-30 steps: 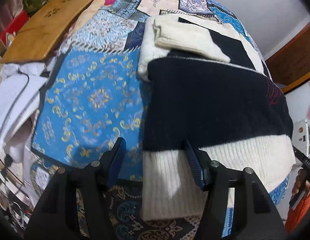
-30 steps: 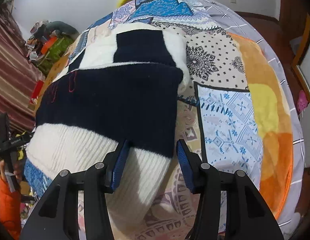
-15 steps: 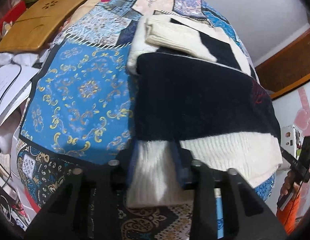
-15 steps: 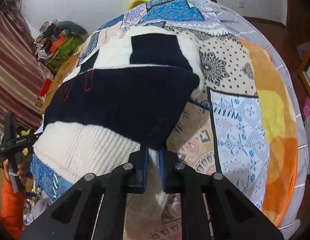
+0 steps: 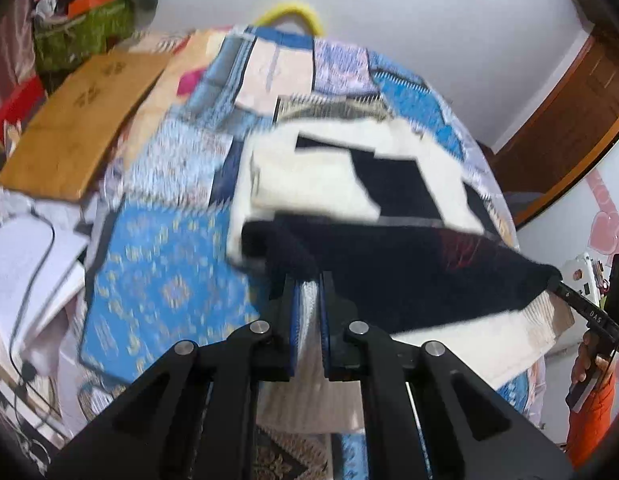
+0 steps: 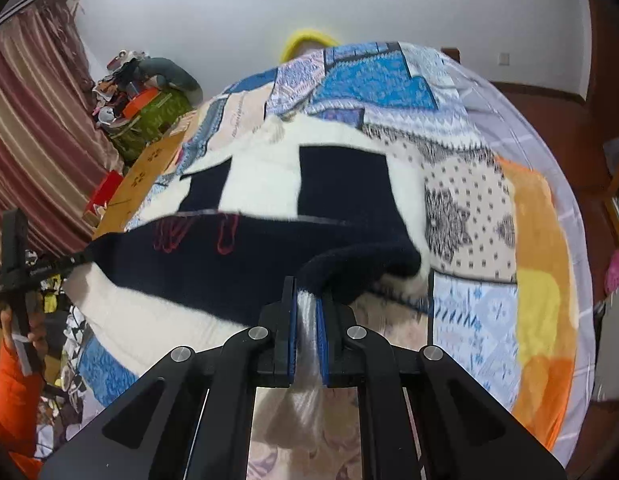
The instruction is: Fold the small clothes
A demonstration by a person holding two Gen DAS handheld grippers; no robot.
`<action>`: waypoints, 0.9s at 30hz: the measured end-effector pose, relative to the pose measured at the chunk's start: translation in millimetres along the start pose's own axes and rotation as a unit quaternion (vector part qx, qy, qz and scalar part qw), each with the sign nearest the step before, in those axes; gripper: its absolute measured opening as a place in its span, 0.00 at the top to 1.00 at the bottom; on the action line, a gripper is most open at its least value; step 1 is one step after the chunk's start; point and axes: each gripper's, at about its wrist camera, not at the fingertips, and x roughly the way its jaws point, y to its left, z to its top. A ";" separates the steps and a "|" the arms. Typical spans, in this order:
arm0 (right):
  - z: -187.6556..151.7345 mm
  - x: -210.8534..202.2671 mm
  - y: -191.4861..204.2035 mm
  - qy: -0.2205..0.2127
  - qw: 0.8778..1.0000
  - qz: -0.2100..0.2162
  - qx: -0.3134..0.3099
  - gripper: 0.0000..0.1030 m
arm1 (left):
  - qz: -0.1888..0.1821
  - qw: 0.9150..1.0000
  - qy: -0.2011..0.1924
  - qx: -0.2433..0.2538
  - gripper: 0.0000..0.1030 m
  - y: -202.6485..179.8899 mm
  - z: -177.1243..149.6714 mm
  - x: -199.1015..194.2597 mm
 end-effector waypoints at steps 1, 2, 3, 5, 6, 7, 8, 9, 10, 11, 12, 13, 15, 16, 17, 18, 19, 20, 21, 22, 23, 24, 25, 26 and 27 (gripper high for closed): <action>3.9 0.0 0.2 -0.003 1.000 0.000 -0.002 0.93 | -0.001 1.000 -0.007 0.004 0.92 -2.1 6.9 -1.7; 9.4 0.3 0.4 -0.007 1.000 -0.002 -0.004 0.93 | -0.001 1.000 -0.013 0.007 0.92 -3.8 13.0 -2.5; 13.5 0.5 0.0 -0.010 1.000 -0.003 -0.006 0.93 | 0.000 1.000 -0.017 0.010 0.92 -5.1 17.5 -2.7; 22.8 1.9 -2.1 -0.017 1.000 -0.007 -0.006 0.93 | 0.002 1.000 -0.025 0.015 0.92 -7.9 27.2 -2.1; 27.7 3.0 -3.2 -0.019 1.000 -0.009 -0.005 0.93 | 0.003 0.999 -0.029 0.018 0.92 -9.3 32.5 -0.8; 32.6 4.2 -4.4 -0.022 1.000 -0.010 -0.005 0.93 | 0.004 0.999 -0.032 0.019 0.92 -10.3 37.2 0.7; 36.6 4.9 -5.2 -0.024 1.000 -0.012 -0.005 0.93 | 0.005 0.999 -0.034 0.021 0.92 -11.4 41.6 2.2; 42.8 6.7 -6.2 -0.027 1.000 -0.014 -0.005 0.93 | 0.006 0.999 -0.037 0.021 0.92 -11.9 46.9 4.2; 46.0 7.1 -7.1 -0.029 0.999 -0.015 -0.006 0.93 | 0.006 0.999 -0.041 0.021 0.92 -12.4 51.9 5.3; 53.5 9.7 -7.9 -0.032 0.999 -0.019 -0.007 0.93 | 0.006 0.999 -0.046 0.023 0.92 -12.8 58.5 6.8; 57.0 10.2 -8.9 -0.034 0.999 -0.020 -0.007 0.93 | 0.008 0.998 -0.049 0.026 0.92 -13.3 62.6 7.8; 62.5 12.1 -10.2 -0.037 0.999 -0.021 -0.007 0.93 | 0.012 0.998 -0.053 0.028 0.92 -13.8 68.1 9.1; 73.2 16.8 -12.6 -0.041 0.999 -0.025 -0.005 0.93 | 0.018 0.997 -0.061 0.034 0.92 -15.1 79.6 12.8; 78.4 19.9 -13.9 -0.042 0.999 -0.026 -0.004 0.93 | 0.021 0.997 -0.063 0.036 0.92 -15.2 85.8 15.8; 85.1 25.0 -15.5 -0.044 0.999 -0.030 -0.002 0.93 | 0.024 0.997 -0.064 0.036 0.92 -14.9 89.6 18.3; 90.1 29.1 -16.9 -0.045 0.998 -0.033 -0.001 0.93 | 0.027 0.997 -0.064 0.037 0.92 -14.2 95.2 22.5; 94.3 33.2 -18.2 -0.045 0.998 -0.036 -0.001 0.93 | 0.031 0.997 -0.063 0.036 0.92 -13.2 100.7 27.4; 98.0 36.9 -19.8 -0.044 0.998 -0.037 0.000 0.93 | 0.033 0.997 -0.062 0.035 0.92 -12.0 104.0 31.4; 103.2 42.9 -21.4 -0.042 0.998 -0.040 0.001 0.93 | 0.036 0.997 -0.060 0.034 0.92 -10.2 108.6 37.0; 106.4 46.5 -22.7 -0.041 0.998 -0.042 0.000 0.93 | 0.040 0.997 -0.058 0.033 0.92 -8.1 113.0 42.6; 111.1 52.7 -24.2 -0.039 0.998 -0.046 0.000 0.93 | 0.043 0.997 -0.055 0.031 0.92 -5.9 116.6 48.1; 114.5 57.4 -26.4 -0.037 0.998 -0.048 0.001 0.93 | 0.047 0.997 -0.052 0.029 0.92 -3.1 120.7 54.7; 118.1 62.8 -28.7 -0.034 0.998 -0.051 0.002 0.93 | 0.049 0.997 -0.048 0.026 0.92 -0.1 124.4 61.4; 122.0 68.7 -31.6 -0.032 0.998 -0.052 0.004 0.93 | 0.051 0.997 -0.045 0.023 0.92 2.7 128.2 67.9; 125.1 73.6 -33.9 -0.029 0.998 -0.053 0.006 0.93 | 0.054 0.998 -0.041 0.020 0.92 5.6 132.2 74.8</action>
